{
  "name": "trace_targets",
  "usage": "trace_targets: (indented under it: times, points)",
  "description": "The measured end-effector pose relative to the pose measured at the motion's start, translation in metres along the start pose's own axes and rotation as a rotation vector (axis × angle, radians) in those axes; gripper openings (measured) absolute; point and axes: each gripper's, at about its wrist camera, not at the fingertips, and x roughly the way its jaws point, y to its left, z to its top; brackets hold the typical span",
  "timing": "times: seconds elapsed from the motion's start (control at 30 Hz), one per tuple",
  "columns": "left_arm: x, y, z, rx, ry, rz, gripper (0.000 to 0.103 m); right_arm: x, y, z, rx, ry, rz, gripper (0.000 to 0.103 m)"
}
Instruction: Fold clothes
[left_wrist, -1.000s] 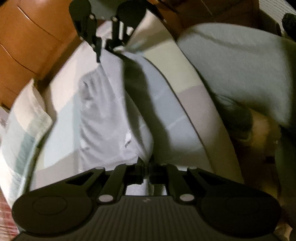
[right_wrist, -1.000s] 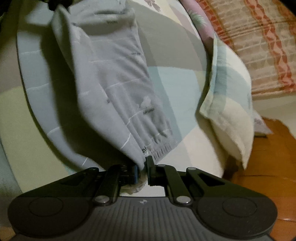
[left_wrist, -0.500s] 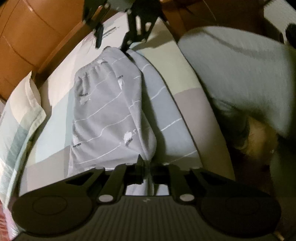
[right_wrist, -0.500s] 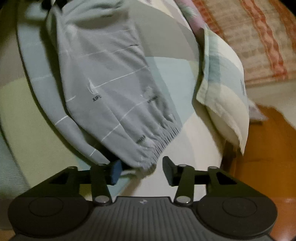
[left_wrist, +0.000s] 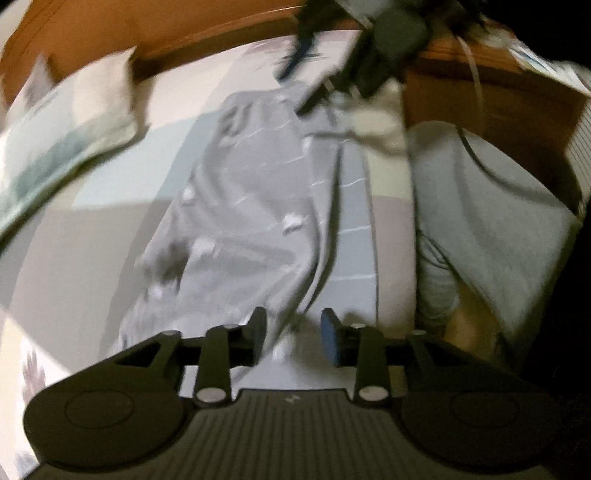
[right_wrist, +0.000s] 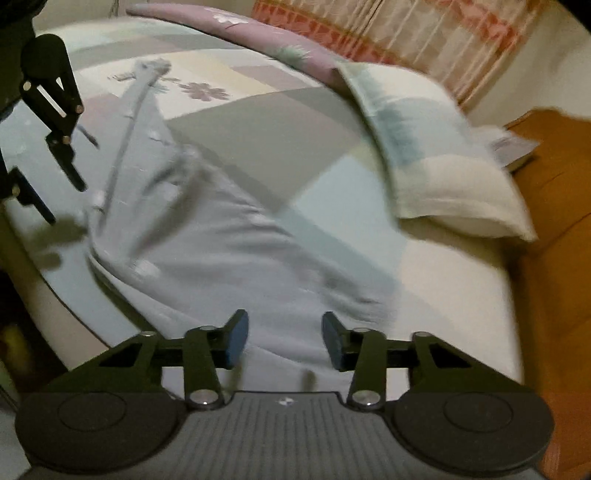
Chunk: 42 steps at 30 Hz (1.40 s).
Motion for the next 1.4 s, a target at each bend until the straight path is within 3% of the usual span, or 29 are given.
trace_targets:
  times: [0.13, 0.27, 0.4, 0.6, 0.77, 0.87, 1.0, 1.1, 1.2, 1.4]
  points:
    - [0.005, 0.014, -0.027, -0.188, 0.036, 0.005, 0.042, 0.034, 0.021, -0.008, 0.009, 0.1, 0.068, 0.039]
    - [0.017, 0.035, -0.06, -0.417, 0.091, 0.006, 0.053, 0.029, 0.013, -0.008, 0.081, 0.093, 0.072, 0.039]
    - [0.008, 0.054, -0.077, -0.607, 0.045, -0.014, 0.058, 0.007, 0.016, 0.005, 0.078, 0.008, 0.083, 0.039]
    - [-0.005, 0.081, -0.1, -0.833, -0.026, 0.009, 0.066, -0.003, 0.055, 0.04, 0.047, -0.123, 0.224, 0.035]
    - [-0.01, 0.096, -0.125, -0.95, -0.047, 0.039, 0.067, 0.011, 0.102, 0.07, -0.024, -0.185, 0.328, 0.031]
    - [-0.016, 0.104, -0.137, -1.008, -0.078, 0.038, 0.068, 0.027, 0.131, 0.087, -0.096, -0.2, 0.337, 0.029]
    - [-0.021, 0.113, -0.148, -1.079, -0.099, 0.04, 0.07, 0.055, 0.156, 0.107, -0.172, -0.201, 0.285, 0.029]
    - [-0.021, 0.118, -0.152, -1.123, -0.107, 0.024, 0.07, 0.075, 0.165, 0.113, -0.193, -0.171, 0.245, 0.026]
    - [-0.021, 0.12, -0.152, -1.143, -0.13, -0.005, 0.07, 0.079, 0.171, 0.113, -0.216, -0.164, 0.195, 0.002]
    - [-0.017, 0.121, -0.15, -1.202, -0.228, -0.105, 0.07, 0.061, 0.153, 0.114, -0.108, -0.201, 0.225, 0.001]
